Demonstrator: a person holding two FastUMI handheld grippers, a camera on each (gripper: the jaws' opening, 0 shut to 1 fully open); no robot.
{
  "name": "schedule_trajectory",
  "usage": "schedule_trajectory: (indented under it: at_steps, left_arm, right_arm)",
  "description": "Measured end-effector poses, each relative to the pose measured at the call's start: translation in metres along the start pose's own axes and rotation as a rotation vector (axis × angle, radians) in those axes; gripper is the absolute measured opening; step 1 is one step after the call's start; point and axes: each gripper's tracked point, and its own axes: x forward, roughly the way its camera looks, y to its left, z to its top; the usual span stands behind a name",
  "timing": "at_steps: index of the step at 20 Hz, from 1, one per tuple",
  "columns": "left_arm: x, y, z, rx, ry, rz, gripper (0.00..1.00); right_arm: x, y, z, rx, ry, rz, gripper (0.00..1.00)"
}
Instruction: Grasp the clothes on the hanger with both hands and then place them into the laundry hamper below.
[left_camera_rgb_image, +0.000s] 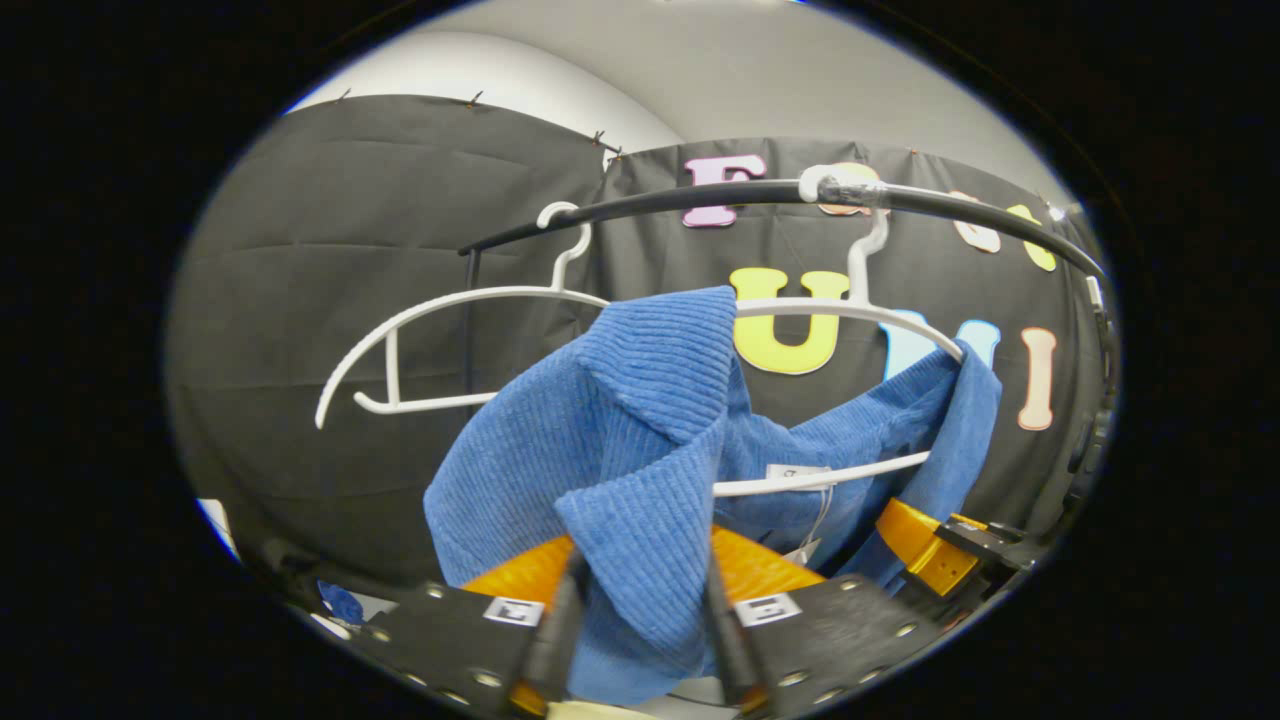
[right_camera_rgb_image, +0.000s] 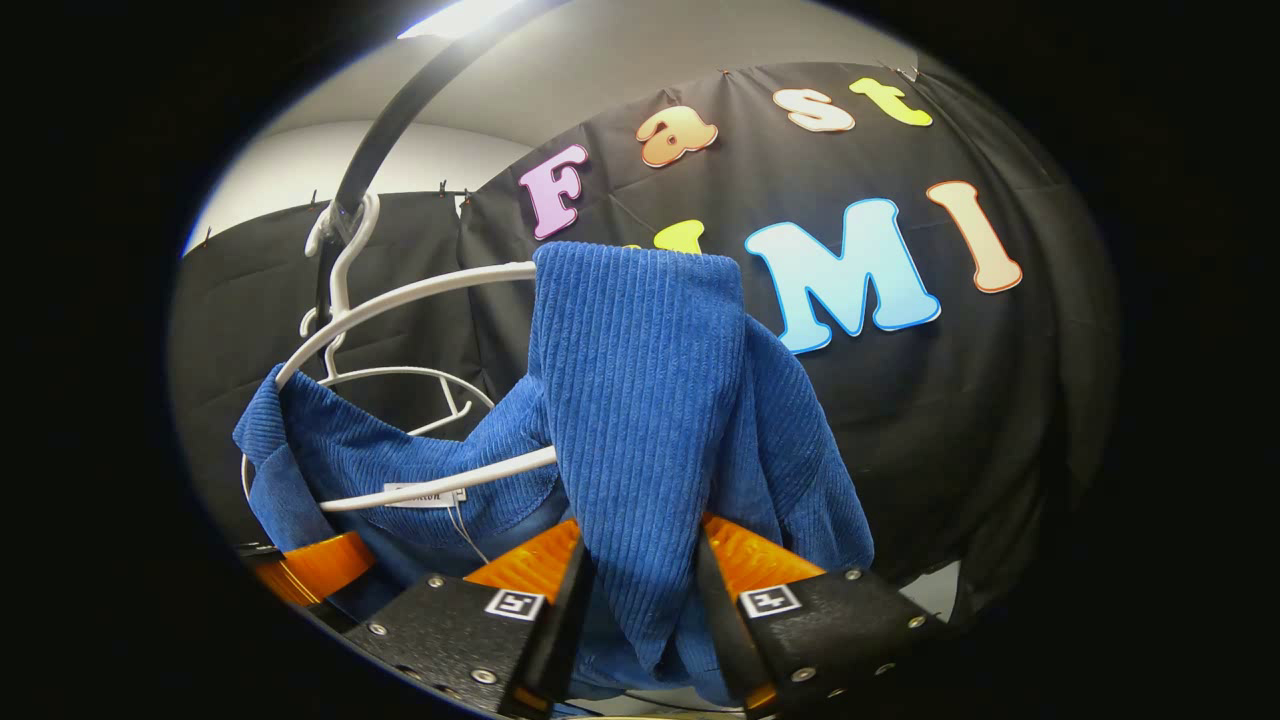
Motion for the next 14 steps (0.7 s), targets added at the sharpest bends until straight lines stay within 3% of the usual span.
schedule_trajectory:
  at_steps: [4,7,14]
  left_arm:
    - [-0.001,-0.004,-0.005,-0.003,0.017,-0.042,0.14]
    - [-0.004,-0.007,-0.003,-0.020,0.005,-0.076,0.02]
    - [-0.023,-0.005,0.009,-0.048,-0.001,-0.183,0.03]
  right_arm:
    - [-0.004,-0.016,0.007,-0.057,-0.036,-0.079,0.08]
    - [-0.004,-0.006,0.006,-0.051,-0.027,-0.024,0.01]
    - [-0.018,-0.015,0.014,-0.114,-0.050,-0.082,0.00]
